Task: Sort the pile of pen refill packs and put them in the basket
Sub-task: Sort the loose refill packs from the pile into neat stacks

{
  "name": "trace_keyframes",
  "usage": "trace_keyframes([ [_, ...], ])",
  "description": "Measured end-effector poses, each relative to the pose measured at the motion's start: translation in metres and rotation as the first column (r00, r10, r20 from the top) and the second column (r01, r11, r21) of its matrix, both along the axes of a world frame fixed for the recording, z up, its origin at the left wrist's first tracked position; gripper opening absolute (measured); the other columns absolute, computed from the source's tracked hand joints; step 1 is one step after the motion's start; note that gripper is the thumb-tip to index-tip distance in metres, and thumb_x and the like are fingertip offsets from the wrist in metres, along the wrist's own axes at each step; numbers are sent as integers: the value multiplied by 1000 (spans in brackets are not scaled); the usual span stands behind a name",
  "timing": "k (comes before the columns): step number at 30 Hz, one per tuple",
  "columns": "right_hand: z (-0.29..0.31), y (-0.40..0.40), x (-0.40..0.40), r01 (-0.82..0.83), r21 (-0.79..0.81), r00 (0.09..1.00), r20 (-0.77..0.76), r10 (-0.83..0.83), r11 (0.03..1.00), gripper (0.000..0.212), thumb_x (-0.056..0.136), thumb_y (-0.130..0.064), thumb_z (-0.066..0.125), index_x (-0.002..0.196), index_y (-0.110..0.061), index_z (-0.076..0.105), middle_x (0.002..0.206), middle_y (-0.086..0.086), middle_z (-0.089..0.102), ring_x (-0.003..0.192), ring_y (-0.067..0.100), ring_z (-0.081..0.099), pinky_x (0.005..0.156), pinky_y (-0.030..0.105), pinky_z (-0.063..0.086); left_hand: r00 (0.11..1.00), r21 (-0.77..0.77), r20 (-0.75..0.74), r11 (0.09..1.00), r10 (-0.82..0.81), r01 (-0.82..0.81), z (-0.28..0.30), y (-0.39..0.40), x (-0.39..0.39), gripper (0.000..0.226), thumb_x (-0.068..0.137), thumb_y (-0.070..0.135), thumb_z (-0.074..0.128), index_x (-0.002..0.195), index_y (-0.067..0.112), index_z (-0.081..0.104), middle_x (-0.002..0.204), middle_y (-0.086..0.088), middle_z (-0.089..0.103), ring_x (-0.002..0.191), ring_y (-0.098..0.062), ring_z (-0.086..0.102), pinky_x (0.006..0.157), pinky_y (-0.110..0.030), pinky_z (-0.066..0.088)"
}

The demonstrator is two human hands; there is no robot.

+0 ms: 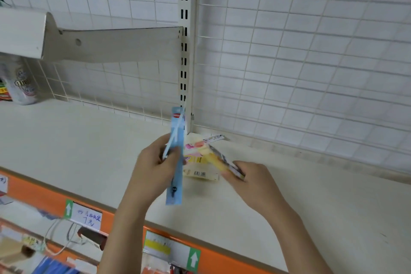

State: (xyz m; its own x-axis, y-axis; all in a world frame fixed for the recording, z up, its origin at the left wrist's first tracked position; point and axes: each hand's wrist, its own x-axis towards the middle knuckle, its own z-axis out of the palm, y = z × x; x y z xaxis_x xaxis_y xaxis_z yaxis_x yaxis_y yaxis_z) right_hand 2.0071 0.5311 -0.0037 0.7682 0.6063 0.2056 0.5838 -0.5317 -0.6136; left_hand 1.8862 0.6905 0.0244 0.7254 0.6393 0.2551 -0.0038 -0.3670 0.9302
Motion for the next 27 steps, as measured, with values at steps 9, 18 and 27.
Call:
trace_keyframes([
  [9,7,-7,32,175,-49,983,62,-172,983,37,90,-16,50,57,-16,32,74,-6,36,62,14,41,54,29,24,938,186,-174,945,301,-269,-27,43,-4,12,95,12,36,91,8,47,75,-16,59,70,-36,51,65,-39,40],
  [18,4,35,54,2,-266,1000,30,6,964,30,89,-9,43,117,-19,48,96,5,57,85,25,54,68,30,40,950,187,-173,956,259,-227,-31,55,-16,15,98,19,31,104,29,41,68,-6,52,67,-36,58,61,-39,45],
  [27,-17,41,60,50,-471,989,-98,-109,881,35,87,-42,55,70,-18,36,73,-4,44,76,22,49,54,27,32,913,279,-305,942,270,-185,-32,68,-10,25,80,37,68,88,15,58,54,0,42,50,-18,39,51,-27,31],
])
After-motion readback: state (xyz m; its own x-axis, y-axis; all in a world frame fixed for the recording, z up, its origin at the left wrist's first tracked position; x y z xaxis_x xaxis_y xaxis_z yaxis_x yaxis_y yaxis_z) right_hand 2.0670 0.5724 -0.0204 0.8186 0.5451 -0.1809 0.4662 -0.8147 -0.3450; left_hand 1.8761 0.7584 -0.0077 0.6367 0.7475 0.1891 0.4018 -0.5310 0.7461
